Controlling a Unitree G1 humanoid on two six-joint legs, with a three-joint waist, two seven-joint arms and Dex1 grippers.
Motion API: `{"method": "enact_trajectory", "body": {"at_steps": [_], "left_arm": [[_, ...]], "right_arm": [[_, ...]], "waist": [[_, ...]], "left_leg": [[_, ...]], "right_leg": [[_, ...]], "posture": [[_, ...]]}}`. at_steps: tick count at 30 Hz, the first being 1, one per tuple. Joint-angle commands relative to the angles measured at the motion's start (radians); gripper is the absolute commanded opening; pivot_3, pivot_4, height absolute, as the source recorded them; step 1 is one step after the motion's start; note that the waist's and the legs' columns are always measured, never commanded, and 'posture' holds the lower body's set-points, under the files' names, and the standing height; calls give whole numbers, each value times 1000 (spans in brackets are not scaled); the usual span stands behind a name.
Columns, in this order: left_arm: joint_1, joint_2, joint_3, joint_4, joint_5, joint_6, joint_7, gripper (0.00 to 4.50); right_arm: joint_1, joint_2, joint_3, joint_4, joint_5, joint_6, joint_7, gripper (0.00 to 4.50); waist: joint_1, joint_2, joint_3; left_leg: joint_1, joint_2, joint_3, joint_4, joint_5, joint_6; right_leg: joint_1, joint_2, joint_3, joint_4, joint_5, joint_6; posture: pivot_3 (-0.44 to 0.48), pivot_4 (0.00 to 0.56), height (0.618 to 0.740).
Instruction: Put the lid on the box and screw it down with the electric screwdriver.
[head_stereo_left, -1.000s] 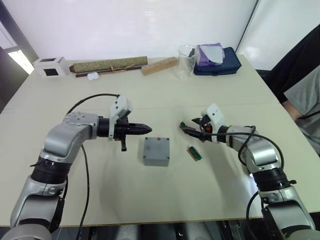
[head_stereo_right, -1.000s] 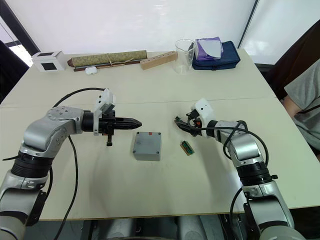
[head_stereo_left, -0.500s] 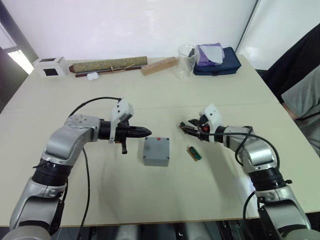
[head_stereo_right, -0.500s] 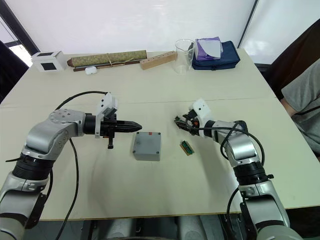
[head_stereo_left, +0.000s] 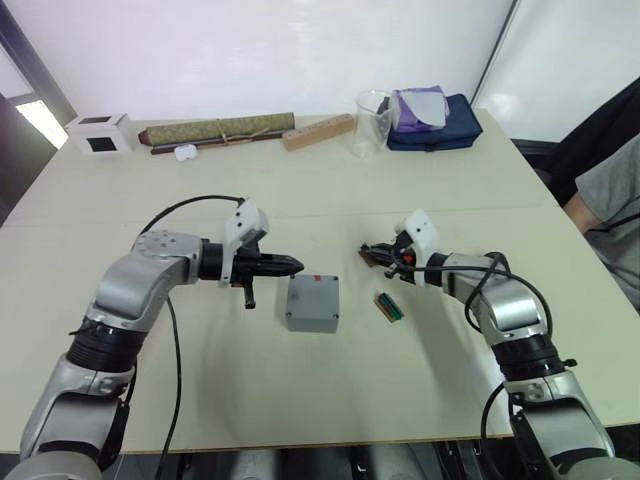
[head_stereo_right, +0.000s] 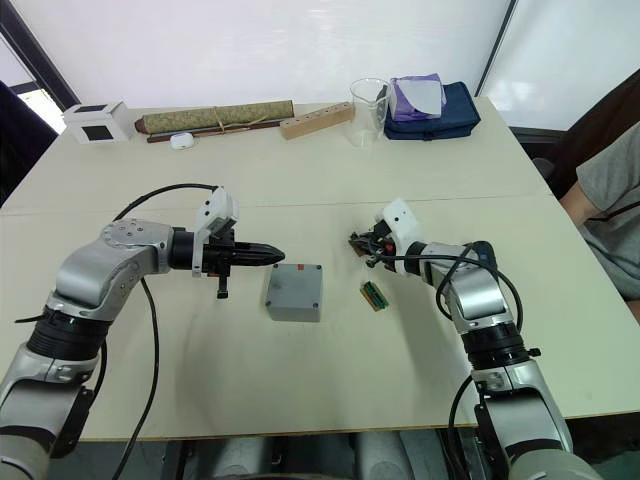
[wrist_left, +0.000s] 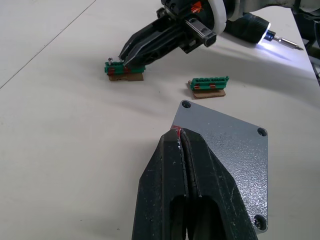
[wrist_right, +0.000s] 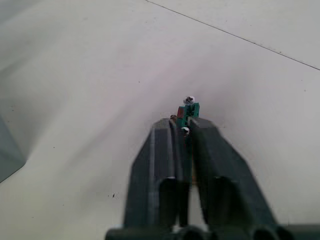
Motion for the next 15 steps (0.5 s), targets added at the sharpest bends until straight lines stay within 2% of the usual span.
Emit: {"method": "enact_trajectory", "body": {"at_steps": [1,15], "left_arm": [[-5,5,9,-8,1,-21,-4,0],[-8,-1,2,26,11,-50,-18,0]], "right_arm": [[-12,7,-24,-27,3,-22,-6,94],[-18,-34,-69,-90,18,-40,20,94]], "waist": [[0,0,0],[0,0,0]], "left_leg": [[0,0,0,0,0,0],[0,0,0,0,0,0]], "right_leg": [[0,0,0,0,0,0],[0,0,0,0,0,0]], "posture": [[0,150,740],[0,150,740]]}}
